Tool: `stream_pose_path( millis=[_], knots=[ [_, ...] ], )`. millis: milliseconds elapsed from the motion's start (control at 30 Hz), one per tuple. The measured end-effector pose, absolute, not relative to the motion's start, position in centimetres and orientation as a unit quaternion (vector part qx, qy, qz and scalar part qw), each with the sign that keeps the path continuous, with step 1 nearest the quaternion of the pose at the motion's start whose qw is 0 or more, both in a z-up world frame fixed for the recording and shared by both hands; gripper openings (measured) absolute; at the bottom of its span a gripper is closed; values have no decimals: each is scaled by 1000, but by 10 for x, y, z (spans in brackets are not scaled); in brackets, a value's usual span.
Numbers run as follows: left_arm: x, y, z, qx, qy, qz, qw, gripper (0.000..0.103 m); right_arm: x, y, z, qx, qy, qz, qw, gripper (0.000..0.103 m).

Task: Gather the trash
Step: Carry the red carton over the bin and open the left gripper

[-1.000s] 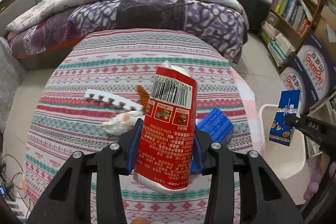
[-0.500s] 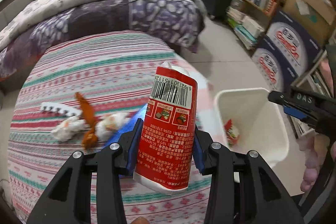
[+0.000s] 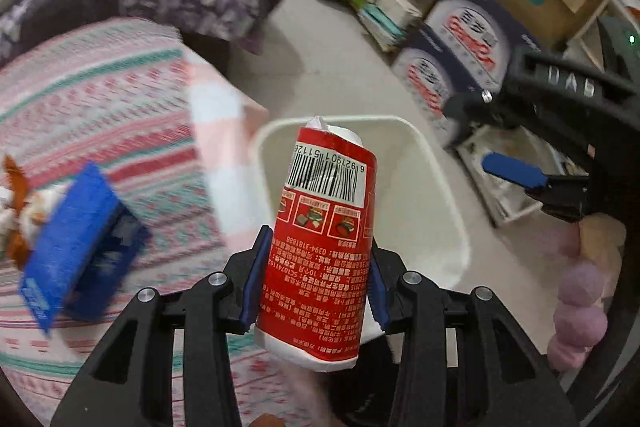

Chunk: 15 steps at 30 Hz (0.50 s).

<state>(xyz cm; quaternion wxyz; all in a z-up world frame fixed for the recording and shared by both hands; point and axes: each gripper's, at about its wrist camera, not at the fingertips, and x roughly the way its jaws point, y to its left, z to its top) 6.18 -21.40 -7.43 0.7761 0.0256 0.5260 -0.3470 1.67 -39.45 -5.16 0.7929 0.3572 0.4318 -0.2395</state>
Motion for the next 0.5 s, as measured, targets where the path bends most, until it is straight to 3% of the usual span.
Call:
stream_pose_path(
  millis=[100,200,500],
  knots=[
    [59,-224,-78,6,532,-377,758,47,15,-397,-50,367,427,-239,791,69],
    [58,-226,-78,4,531,-386,755,65,13,-400,-49,382,420,-239,788,71],
    [89,-172,-58,18,513,-301,804,69,31,-371,-53,385,433,-204,789,77]
  ],
)
